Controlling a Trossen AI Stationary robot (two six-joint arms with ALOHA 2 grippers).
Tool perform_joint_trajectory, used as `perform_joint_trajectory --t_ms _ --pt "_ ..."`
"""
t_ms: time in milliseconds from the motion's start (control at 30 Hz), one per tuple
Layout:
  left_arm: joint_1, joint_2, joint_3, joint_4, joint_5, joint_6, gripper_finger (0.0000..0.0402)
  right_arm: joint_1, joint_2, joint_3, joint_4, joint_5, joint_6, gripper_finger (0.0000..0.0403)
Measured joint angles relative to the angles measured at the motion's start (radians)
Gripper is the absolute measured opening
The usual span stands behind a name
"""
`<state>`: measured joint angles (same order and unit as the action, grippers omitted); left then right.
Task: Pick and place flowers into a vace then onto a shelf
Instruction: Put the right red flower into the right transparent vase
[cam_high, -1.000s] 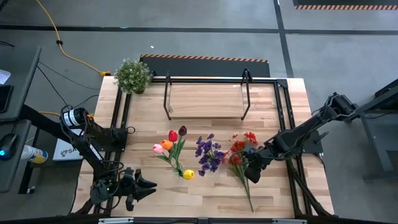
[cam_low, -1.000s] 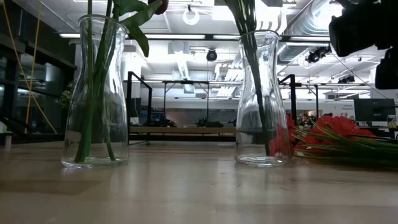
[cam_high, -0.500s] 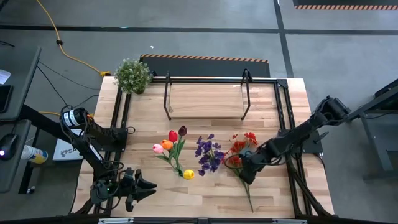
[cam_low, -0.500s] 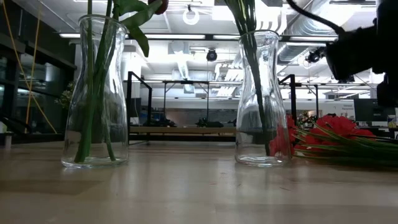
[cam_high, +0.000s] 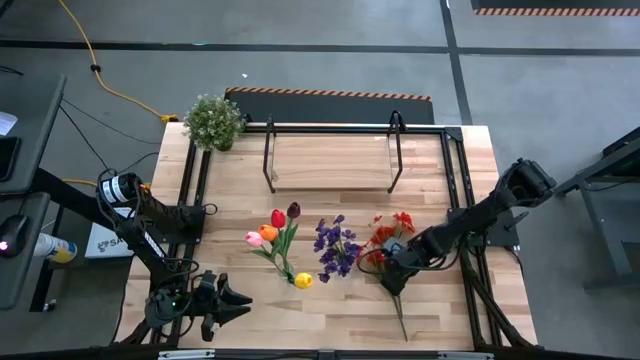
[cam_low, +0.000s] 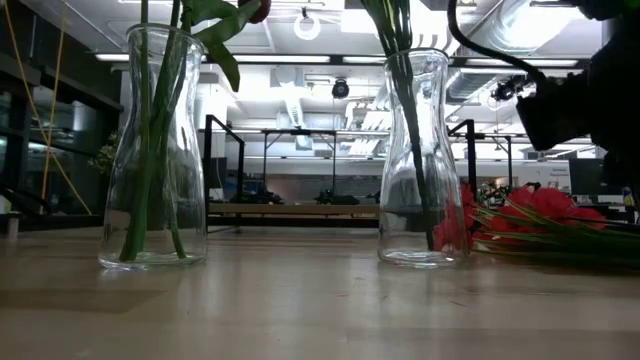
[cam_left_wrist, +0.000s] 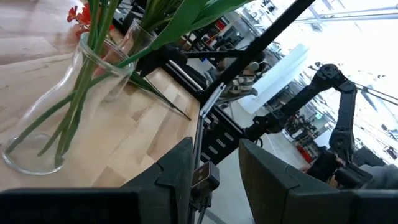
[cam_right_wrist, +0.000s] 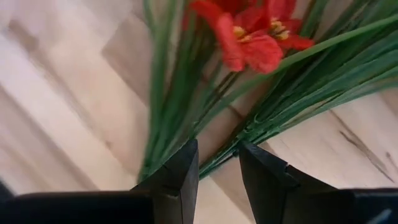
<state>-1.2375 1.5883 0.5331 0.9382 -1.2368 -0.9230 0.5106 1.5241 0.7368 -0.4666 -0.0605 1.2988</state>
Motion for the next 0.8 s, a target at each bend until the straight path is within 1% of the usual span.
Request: perform_joint_trajectory --t_ms 267,533,667,800 --pt "0.000 0.000 0.000 0.000 0.012 0.000 0.0163 0.000 0.038 0.002 -0.014 0.000 0.011 0.0108" --pt "0.000 0.000 0.000 0.000 0.019 -0.002 0.0163 0.000 0.040 0.003 -0.048 0.025 0.062 0.0105" --pt "0.000 0.000 0.000 0.000 0.019 -0.002 0.0163 0.000 0.039 0.004 -0.090 0.013 0.073 0.0077" --pt "0.000 0.000 0.000 0.000 0.027 -0.002 0.0163 0.000 0.039 0.004 -0.130 -0.006 0.073 0.0028"
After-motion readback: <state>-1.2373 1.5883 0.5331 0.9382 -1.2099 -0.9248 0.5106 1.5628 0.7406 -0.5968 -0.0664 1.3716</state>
